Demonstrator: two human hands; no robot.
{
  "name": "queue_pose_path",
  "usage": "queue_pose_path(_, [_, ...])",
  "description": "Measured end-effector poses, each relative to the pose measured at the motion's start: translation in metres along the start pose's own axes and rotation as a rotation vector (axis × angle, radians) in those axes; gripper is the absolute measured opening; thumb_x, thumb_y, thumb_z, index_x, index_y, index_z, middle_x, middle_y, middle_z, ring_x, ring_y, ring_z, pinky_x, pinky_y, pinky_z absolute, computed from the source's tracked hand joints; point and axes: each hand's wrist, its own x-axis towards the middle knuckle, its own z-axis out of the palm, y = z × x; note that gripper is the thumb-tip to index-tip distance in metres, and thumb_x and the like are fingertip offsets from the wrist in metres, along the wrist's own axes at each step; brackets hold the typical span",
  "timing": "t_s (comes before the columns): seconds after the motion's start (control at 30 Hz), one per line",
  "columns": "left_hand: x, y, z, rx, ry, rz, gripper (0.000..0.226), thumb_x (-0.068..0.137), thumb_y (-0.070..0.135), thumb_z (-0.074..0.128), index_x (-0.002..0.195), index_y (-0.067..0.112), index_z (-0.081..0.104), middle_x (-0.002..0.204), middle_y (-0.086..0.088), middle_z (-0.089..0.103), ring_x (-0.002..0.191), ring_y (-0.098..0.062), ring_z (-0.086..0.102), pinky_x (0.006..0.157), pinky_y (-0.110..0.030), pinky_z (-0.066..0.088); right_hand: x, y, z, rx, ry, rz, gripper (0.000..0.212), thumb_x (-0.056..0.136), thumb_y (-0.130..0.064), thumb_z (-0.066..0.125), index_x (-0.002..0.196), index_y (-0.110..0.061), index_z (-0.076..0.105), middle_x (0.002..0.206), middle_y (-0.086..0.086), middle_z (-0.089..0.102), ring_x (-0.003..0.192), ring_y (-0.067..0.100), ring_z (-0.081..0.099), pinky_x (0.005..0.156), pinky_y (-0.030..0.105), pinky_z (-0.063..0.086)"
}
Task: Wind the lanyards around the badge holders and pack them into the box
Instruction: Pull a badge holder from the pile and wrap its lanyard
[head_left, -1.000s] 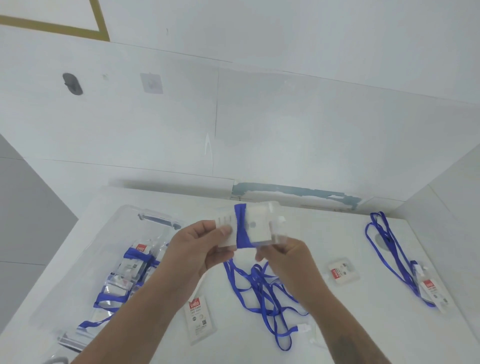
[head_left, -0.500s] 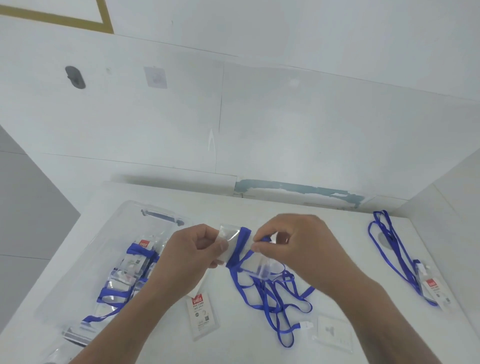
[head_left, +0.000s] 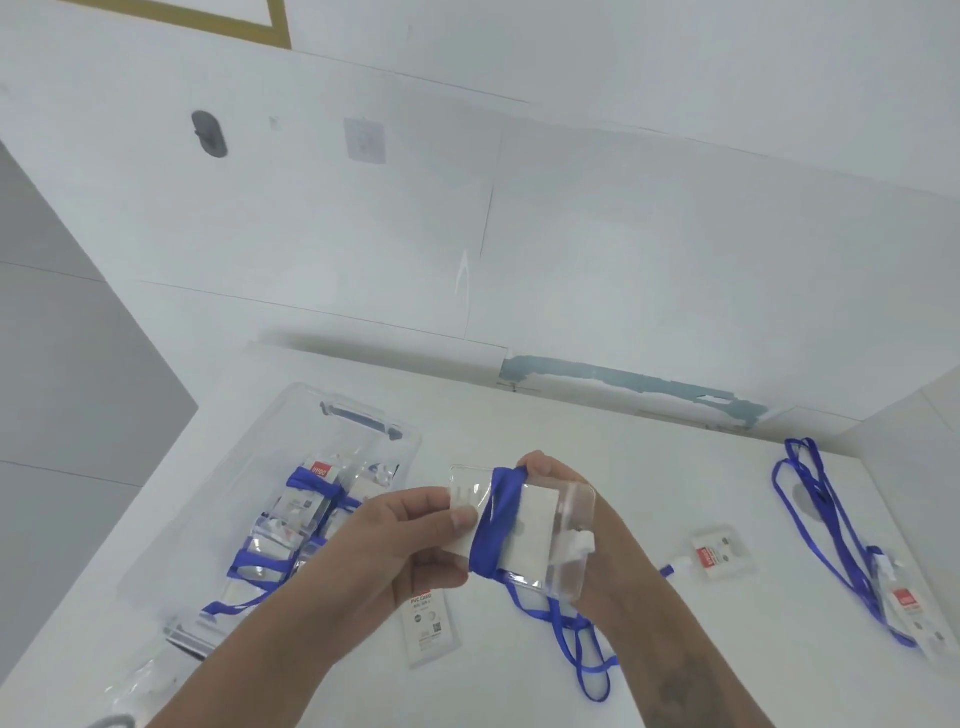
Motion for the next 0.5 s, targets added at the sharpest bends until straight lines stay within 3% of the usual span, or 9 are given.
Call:
queue_pose_path(0.07, [-0.001, -0.003, -0.004, -0.071, 0.048, -0.019, 0.023, 0.066, 0.016, 0.075, 0.085, 0.004, 0.078, 0.080, -0.017, 0.071, 0.054, -0.019, 0.064, 0.053, -0.025, 0.058, 0.001, 0.008, 0.009, 0.017, 0.029, -0.062, 0.045, 0.086, -0.011, 0.053, 0.042, -0.019, 0.058, 0.047, -0.005, 0.047, 0.040, 0.009, 0.045, 0.042, 0.019, 0.042])
queue_pose_path(0.1, [-0.002, -0.004, -0.006, -0.088, 0.073, -0.026, 0.019, 0.067, 0.015, 0.075, 0.082, 0.006, 0.079, 0.080, -0.017, 0.071, 0.054, -0.019, 0.064, 0.054, -0.026, 0.059, 0.001, 0.010, 0.011, -0.004, 0.016, -0.107, 0.041, 0.084, -0.015, 0.052, 0.044, -0.020, 0.062, 0.049, -0.006, 0.050, 0.042, 0.007, 0.048, 0.046, 0.020, 0.043])
queue_pose_path(0.17, [-0.004, -0.003, -0.010, -0.098, 0.134, -0.026, 0.012, 0.066, 0.015, 0.075, 0.075, 0.009, 0.080, 0.080, -0.015, 0.071, 0.055, -0.018, 0.064, 0.055, -0.026, 0.059, 0.003, 0.011, 0.015, -0.074, 0.022, -0.137, 0.038, 0.087, -0.029, 0.052, 0.058, -0.019, 0.074, 0.061, -0.003, 0.064, 0.054, 0.010, 0.060, 0.057, 0.025, 0.047])
queue_pose_path(0.23, [-0.006, -0.002, -0.017, -0.095, 0.193, -0.006, 0.007, 0.069, 0.014, 0.074, 0.071, 0.011, 0.080, 0.077, -0.011, 0.072, 0.056, -0.017, 0.065, 0.056, -0.026, 0.060, 0.007, 0.010, 0.013, -0.197, 0.062, -0.148, 0.047, 0.093, -0.046, 0.047, 0.076, -0.017, 0.080, 0.079, 0.004, 0.075, 0.069, 0.015, 0.071, 0.063, 0.028, 0.053])
queue_pose_path(0.33, [-0.007, -0.002, -0.024, -0.101, 0.290, 0.021, 0.009, 0.084, 0.009, 0.070, 0.083, 0.007, 0.078, 0.080, -0.012, 0.075, 0.060, -0.017, 0.068, 0.061, -0.027, 0.061, 0.011, 0.005, 0.015, -0.512, 0.033, -0.219, 0.051, 0.084, -0.062, 0.058, 0.099, -0.017, 0.077, 0.099, 0.005, 0.075, 0.093, 0.024, 0.070, 0.079, 0.035, 0.058])
queue_pose_path(0.43, [-0.010, 0.000, -0.033, -0.076, 0.309, -0.003, 0.016, 0.088, 0.011, 0.068, 0.102, 0.004, 0.071, 0.091, -0.016, 0.076, 0.071, -0.021, 0.073, 0.064, -0.029, 0.062, 0.016, 0.000, 0.022, -0.870, 0.027, -0.319, 0.028, 0.093, -0.030, 0.062, 0.103, -0.006, 0.072, 0.097, -0.018, 0.074, 0.090, 0.016, 0.069, 0.079, 0.033, 0.057])
queue_pose_path(0.5, [-0.013, 0.002, -0.043, -0.006, 0.294, -0.040, 0.018, 0.089, 0.011, 0.067, 0.106, 0.005, 0.070, 0.096, -0.016, 0.076, 0.081, -0.024, 0.075, 0.069, -0.032, 0.062, 0.018, -0.004, 0.029, -0.933, -0.002, -0.303, 0.018, 0.096, -0.022, 0.060, 0.100, -0.013, 0.075, 0.096, -0.018, 0.074, 0.087, 0.017, 0.070, 0.077, 0.030, 0.058])
